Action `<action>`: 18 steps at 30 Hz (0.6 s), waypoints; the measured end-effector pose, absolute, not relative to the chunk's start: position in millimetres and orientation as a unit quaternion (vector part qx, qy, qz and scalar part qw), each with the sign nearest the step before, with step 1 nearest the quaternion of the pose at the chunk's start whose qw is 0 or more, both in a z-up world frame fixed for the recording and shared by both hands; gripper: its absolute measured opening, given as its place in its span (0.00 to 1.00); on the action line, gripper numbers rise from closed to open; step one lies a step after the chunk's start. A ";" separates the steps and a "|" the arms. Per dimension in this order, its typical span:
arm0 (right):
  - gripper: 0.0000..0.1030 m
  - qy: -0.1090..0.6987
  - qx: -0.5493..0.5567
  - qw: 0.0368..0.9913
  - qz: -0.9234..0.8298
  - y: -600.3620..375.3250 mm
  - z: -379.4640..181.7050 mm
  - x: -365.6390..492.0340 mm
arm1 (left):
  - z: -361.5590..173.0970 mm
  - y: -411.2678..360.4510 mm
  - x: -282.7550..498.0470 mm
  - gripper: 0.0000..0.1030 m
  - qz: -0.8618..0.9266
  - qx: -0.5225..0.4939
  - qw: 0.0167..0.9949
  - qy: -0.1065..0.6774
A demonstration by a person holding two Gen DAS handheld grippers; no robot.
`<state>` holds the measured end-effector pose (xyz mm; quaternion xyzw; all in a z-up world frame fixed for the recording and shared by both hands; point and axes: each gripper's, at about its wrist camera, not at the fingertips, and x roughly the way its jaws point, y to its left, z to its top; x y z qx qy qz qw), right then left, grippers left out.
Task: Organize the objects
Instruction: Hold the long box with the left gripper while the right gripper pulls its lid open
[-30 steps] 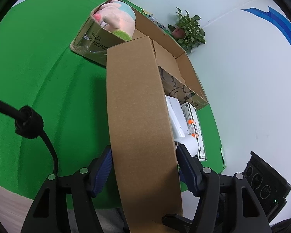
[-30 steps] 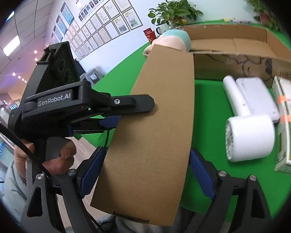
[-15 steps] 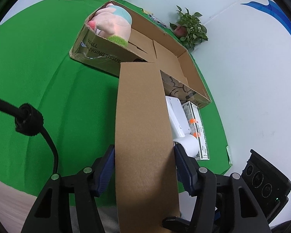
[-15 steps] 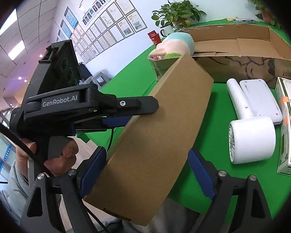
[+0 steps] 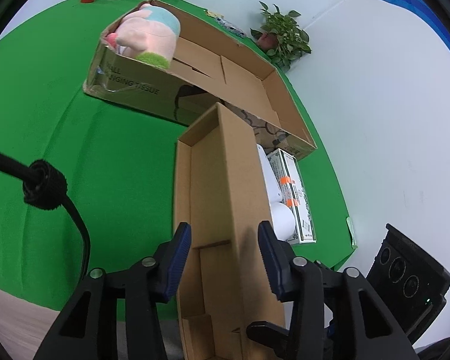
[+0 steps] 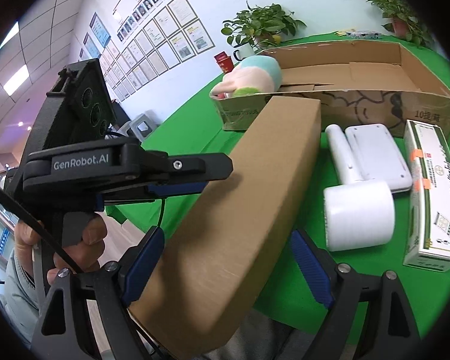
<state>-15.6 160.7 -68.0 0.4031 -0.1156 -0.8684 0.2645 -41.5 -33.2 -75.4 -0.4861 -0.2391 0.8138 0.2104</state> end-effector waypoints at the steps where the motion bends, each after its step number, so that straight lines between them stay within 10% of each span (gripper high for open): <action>1: 0.84 -0.116 0.403 0.263 -0.869 161.4 -67.3 -15.0 | -75.1 -30.3 -40.7 0.38 0.814 -0.486 0.212 -0.236; 18: 0.85 -0.121 0.392 0.261 -0.874 167.7 -56.0 -7.5 | -66.6 23.3 -56.7 0.30 0.813 -0.482 0.257 -0.199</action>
